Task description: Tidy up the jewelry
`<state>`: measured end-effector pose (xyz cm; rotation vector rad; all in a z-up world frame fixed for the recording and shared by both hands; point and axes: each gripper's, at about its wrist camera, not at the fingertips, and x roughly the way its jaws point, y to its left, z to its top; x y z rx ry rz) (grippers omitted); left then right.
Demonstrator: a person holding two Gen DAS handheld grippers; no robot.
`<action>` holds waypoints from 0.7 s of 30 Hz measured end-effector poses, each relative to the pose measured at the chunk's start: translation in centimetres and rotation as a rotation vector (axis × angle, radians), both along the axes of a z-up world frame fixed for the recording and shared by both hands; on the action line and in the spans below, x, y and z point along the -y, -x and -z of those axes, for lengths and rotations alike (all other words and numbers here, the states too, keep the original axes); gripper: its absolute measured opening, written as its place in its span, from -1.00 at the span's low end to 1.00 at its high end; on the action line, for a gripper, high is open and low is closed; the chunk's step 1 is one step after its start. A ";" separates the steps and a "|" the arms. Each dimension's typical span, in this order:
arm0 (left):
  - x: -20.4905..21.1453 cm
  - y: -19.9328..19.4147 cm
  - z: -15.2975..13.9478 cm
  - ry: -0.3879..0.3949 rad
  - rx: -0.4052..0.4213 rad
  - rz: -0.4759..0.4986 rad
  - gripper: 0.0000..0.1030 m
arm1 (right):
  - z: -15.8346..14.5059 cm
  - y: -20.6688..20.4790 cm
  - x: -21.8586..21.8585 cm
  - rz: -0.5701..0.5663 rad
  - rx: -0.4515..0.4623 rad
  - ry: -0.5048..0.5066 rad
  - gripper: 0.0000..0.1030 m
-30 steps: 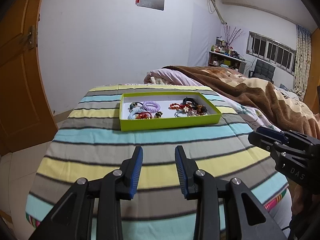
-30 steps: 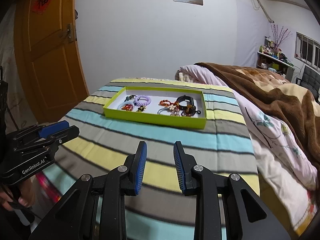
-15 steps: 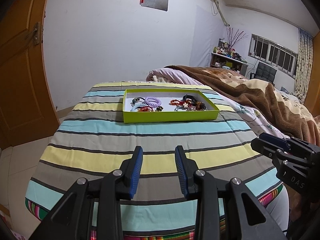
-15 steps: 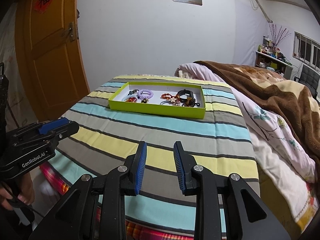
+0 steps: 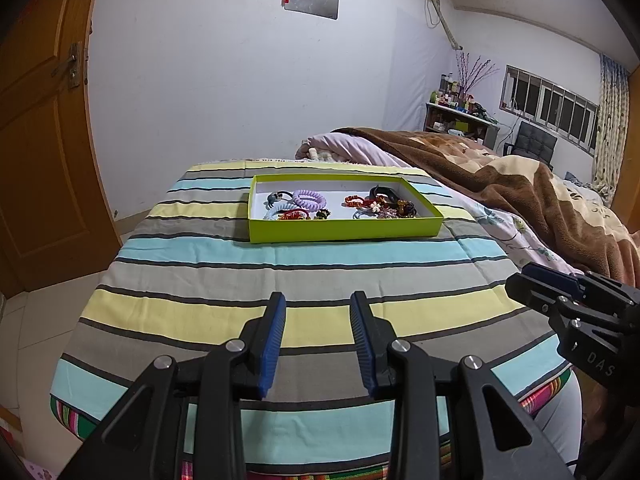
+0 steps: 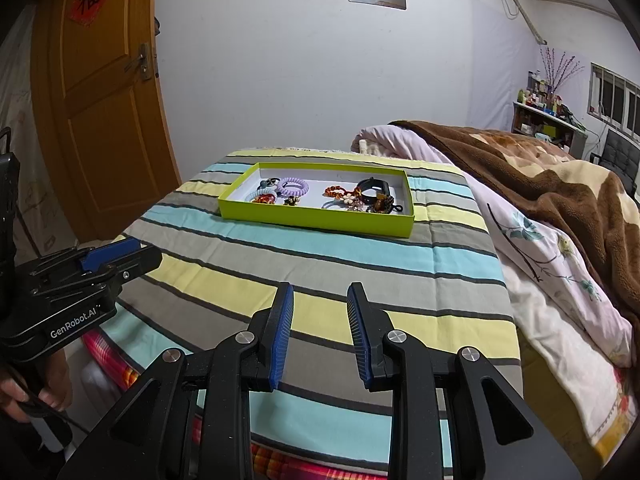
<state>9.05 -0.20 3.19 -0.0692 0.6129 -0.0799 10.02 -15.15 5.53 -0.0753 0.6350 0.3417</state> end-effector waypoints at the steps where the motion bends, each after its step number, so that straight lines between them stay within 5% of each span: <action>1: 0.0 0.0 0.0 -0.001 0.000 -0.001 -0.33 | 0.0 0.0 0.0 0.000 0.000 -0.001 -0.45; 21: 0.1 -0.2 0.2 -0.022 -0.006 -0.016 -0.33 | -0.1 0.0 0.0 -0.001 0.004 -0.001 -0.45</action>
